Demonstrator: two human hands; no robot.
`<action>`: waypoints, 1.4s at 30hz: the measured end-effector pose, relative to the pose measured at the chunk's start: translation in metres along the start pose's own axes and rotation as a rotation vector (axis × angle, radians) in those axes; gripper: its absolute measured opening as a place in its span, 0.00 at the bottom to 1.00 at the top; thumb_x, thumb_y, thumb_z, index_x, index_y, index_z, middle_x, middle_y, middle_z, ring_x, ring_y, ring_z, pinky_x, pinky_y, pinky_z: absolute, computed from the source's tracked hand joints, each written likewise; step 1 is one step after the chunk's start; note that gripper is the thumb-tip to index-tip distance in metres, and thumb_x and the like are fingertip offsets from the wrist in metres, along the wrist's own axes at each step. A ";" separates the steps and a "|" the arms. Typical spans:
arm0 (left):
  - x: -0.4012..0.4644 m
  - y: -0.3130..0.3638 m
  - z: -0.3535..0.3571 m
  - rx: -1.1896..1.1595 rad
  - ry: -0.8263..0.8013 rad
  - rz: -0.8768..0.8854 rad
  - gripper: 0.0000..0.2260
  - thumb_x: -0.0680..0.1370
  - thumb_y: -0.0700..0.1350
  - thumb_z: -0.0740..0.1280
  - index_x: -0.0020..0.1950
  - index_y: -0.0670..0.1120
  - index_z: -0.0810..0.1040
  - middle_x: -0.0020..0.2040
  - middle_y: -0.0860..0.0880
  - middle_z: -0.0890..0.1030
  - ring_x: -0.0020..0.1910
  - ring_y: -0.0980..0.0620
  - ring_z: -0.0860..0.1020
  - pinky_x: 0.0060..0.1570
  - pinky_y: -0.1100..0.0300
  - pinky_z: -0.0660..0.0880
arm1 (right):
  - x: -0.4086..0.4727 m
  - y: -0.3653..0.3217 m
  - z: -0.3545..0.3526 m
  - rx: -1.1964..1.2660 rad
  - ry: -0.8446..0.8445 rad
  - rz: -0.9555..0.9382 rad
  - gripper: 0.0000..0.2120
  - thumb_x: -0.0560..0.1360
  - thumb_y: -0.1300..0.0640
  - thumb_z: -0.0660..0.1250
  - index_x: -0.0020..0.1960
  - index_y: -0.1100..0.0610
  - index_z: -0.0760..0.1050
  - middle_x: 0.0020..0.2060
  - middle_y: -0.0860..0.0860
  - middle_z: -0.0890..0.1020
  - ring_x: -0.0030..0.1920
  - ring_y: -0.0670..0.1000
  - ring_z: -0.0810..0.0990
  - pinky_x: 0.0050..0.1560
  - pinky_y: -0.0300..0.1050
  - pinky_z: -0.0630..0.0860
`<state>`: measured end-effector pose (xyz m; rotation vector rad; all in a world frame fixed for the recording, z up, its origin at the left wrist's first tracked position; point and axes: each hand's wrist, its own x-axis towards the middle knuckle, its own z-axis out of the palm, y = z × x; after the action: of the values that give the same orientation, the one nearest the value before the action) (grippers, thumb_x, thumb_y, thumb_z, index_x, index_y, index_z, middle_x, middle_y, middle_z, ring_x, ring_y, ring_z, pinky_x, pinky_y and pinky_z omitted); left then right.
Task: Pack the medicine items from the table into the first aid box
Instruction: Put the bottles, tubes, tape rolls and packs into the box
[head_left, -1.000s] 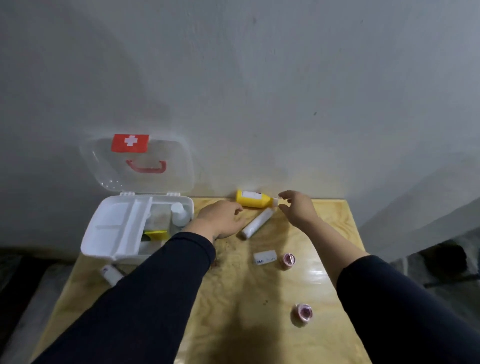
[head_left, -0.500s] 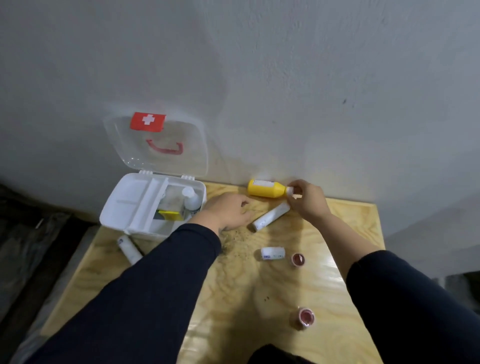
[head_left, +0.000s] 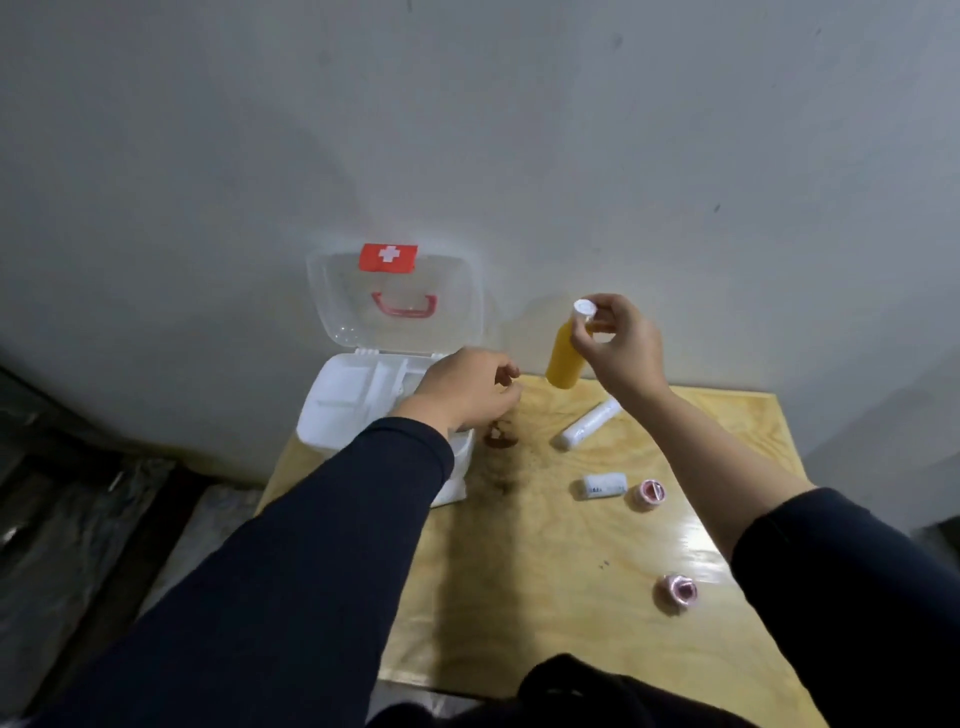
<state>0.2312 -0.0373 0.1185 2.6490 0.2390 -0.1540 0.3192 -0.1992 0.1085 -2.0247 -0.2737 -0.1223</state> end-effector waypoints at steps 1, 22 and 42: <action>-0.005 -0.005 -0.004 -0.013 0.016 0.011 0.11 0.76 0.53 0.65 0.54 0.52 0.82 0.52 0.52 0.83 0.49 0.50 0.80 0.47 0.58 0.76 | -0.006 -0.012 0.003 0.003 0.010 -0.010 0.13 0.74 0.55 0.68 0.57 0.57 0.76 0.45 0.48 0.81 0.45 0.45 0.79 0.47 0.39 0.75; -0.052 -0.145 -0.004 0.193 -0.166 -0.051 0.40 0.78 0.64 0.57 0.80 0.43 0.45 0.81 0.47 0.45 0.79 0.49 0.47 0.77 0.48 0.48 | -0.101 -0.052 0.136 -0.248 -0.137 0.143 0.13 0.72 0.59 0.67 0.56 0.60 0.76 0.49 0.56 0.84 0.51 0.55 0.82 0.52 0.50 0.79; -0.074 -0.189 -0.021 0.174 0.039 -0.063 0.40 0.77 0.62 0.61 0.80 0.43 0.47 0.81 0.48 0.45 0.79 0.48 0.50 0.74 0.52 0.57 | -0.164 -0.050 0.159 -0.633 -0.549 -0.399 0.16 0.73 0.69 0.64 0.57 0.57 0.80 0.54 0.53 0.83 0.56 0.55 0.78 0.54 0.52 0.78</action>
<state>0.1235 0.1272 0.0637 2.8203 0.3362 -0.1499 0.1431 -0.0586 0.0466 -2.5768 -1.1003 0.1225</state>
